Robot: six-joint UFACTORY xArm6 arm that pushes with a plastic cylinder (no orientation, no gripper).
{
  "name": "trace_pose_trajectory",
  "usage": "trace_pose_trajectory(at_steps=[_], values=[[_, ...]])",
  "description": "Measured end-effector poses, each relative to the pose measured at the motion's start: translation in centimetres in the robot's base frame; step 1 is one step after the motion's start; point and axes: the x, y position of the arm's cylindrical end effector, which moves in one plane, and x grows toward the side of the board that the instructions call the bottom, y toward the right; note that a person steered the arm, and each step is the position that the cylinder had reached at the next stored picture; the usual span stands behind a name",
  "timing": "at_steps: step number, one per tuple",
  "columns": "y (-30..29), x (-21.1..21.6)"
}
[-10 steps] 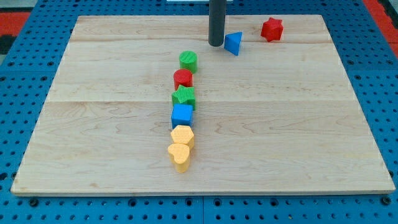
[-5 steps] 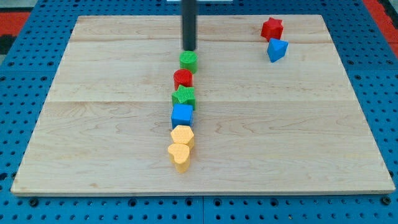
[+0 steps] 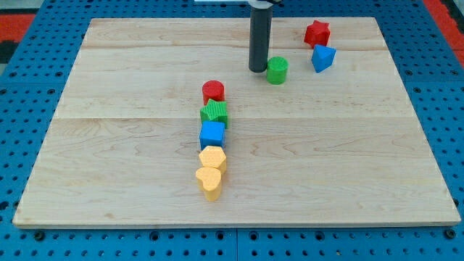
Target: Push green circle into blue triangle
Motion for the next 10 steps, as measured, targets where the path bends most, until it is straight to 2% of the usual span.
trace_pose_trajectory(at_steps=[2,4,5,6,7,8,10], values=[[5.5,1.0],[6.2,2.0],[5.1,4.6],[6.8,8.0],[8.8,6.4],[8.8,2.9],[9.2,-0.1]])
